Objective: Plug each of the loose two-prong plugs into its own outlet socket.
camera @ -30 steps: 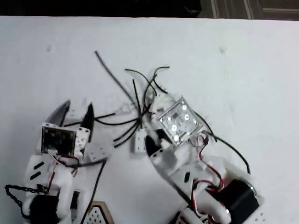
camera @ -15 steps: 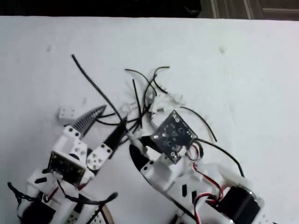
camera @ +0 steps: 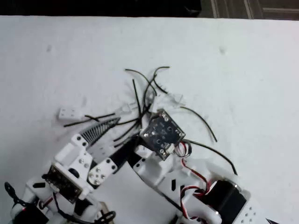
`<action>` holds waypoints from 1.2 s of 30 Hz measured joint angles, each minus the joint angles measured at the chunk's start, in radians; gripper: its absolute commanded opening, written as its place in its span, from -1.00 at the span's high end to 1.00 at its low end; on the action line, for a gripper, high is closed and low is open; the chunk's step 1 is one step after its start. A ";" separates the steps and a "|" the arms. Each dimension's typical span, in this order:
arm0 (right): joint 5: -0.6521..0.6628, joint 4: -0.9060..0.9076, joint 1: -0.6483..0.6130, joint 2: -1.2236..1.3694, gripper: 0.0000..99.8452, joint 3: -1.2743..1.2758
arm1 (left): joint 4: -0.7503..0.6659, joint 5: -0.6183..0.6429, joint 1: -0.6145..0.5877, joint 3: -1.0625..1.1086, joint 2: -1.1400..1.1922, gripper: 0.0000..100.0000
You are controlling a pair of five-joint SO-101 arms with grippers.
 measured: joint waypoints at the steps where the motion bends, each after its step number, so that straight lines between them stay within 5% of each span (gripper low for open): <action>1: 0.000 0.000 0.000 0.000 0.97 0.000 | 0.005 -0.014 0.000 0.000 0.000 0.62; 18: 0.000 -0.002 -0.002 0.161 0.97 0.029 | 0.195 -0.270 0.006 -0.120 0.000 0.62; 28: 0.000 -0.048 0.046 0.287 0.97 0.029 | 0.407 -0.496 -0.543 -0.250 0.000 0.62; 36: 0.000 -0.106 0.052 0.453 0.97 0.029 | 0.377 -0.500 -0.766 -0.044 0.000 0.62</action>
